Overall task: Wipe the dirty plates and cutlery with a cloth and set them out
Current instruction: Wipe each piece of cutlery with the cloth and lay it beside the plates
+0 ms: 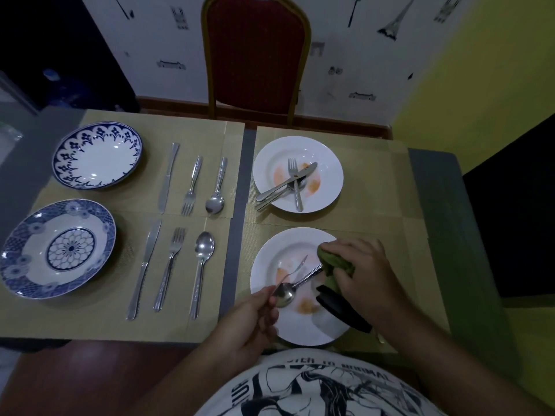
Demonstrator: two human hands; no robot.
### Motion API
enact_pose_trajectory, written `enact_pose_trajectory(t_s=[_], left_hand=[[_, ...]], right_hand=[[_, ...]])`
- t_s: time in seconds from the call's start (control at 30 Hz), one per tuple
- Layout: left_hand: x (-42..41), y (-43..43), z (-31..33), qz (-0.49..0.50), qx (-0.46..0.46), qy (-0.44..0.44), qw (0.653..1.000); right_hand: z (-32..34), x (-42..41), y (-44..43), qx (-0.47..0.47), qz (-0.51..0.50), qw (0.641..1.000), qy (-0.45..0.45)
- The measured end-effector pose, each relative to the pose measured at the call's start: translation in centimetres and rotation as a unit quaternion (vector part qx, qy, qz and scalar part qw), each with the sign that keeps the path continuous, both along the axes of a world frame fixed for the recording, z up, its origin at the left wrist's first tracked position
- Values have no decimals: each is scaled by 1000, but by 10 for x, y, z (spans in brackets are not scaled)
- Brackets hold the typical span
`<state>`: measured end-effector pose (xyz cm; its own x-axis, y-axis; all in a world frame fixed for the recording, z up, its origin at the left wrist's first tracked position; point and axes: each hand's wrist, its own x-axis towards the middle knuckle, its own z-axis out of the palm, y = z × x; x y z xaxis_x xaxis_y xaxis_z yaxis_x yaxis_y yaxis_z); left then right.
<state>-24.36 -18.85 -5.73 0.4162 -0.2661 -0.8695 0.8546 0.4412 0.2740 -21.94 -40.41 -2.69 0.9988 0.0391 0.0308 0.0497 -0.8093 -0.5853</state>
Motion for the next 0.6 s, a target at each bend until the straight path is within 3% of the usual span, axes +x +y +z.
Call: enact_pose_trajectory(t_s=[0.1,0.17,0.27,0.43,0.5,0.6], left_hand=[[-1,-2,-4,8,-49,78,996],[-2,-3,-3,-14,-84,112,990],[-4,-6,4,-52,-145,109,982],[-8,-9,9,-74,-203,82,973],[-11,-6,8,-81,-218,80,969],[-16,-4,6,-76,-239,82,965]], right_hand=[[5,-7,9,-1,71,997,-19],[12,-12,15,-50,118,990,-65],[14,-14,18,-87,166,976,-112],[-6,-12,5,-74,230,965,-101],[-5,-10,3,-87,229,966,-87],[-4,-3,0,-121,147,979,-75]])
